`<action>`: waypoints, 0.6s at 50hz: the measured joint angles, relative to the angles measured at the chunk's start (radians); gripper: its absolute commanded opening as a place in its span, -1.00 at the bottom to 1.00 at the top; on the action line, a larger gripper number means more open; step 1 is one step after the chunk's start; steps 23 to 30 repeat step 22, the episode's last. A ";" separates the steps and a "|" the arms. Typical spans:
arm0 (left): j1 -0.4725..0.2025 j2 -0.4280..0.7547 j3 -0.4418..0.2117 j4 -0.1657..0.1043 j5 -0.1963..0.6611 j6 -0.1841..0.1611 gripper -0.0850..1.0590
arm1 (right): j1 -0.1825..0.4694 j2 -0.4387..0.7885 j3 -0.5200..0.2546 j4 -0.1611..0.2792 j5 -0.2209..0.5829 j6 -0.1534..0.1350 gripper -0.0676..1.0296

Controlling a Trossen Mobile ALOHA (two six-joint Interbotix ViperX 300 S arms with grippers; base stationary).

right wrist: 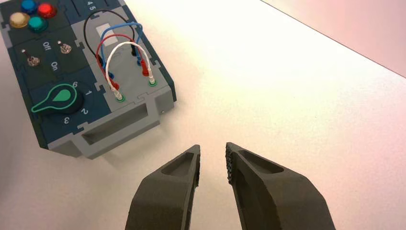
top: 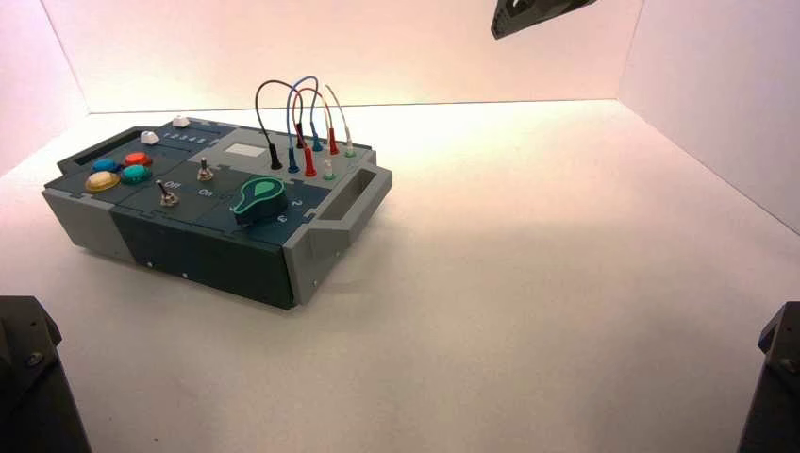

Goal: Move the top slider to position 1.

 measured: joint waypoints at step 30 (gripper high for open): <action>-0.005 0.000 0.000 0.000 -0.002 0.000 -0.34 | 0.000 0.000 0.000 0.000 -0.003 -0.002 -0.31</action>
